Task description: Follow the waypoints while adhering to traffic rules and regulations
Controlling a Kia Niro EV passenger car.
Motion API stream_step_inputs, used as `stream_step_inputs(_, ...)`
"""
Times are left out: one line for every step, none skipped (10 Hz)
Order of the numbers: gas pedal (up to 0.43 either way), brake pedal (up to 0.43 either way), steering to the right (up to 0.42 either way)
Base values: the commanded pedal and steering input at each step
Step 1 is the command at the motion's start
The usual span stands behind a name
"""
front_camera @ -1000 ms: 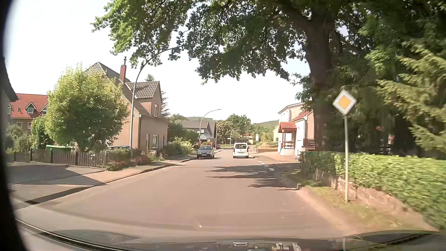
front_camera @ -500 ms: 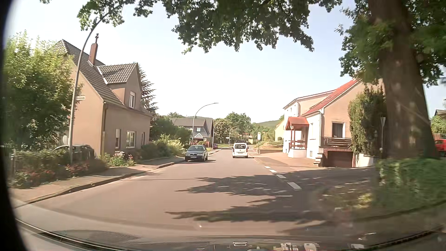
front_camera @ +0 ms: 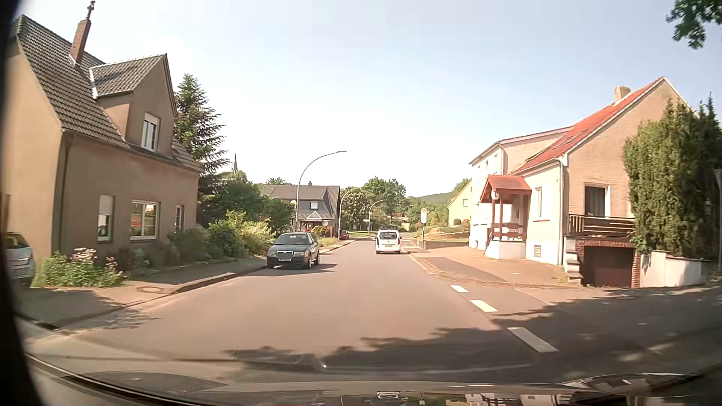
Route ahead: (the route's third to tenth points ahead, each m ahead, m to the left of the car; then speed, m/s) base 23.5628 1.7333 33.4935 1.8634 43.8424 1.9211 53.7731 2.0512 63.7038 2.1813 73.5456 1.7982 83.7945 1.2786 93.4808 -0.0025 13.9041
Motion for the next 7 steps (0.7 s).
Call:
stream_step_inputs(0.098,0.000,0.002)
stream_step_inputs(0.098,0.000,0.002)
stream_step_inputs(0.098,0.000,0.002)
stream_step_inputs(0.110,0.000,0.002)
stream_step_inputs(0.118,0.000,0.002)
stream_step_inputs(0.130,0.000,0.002)
stream_step_inputs(0.130,0.000,0.002)
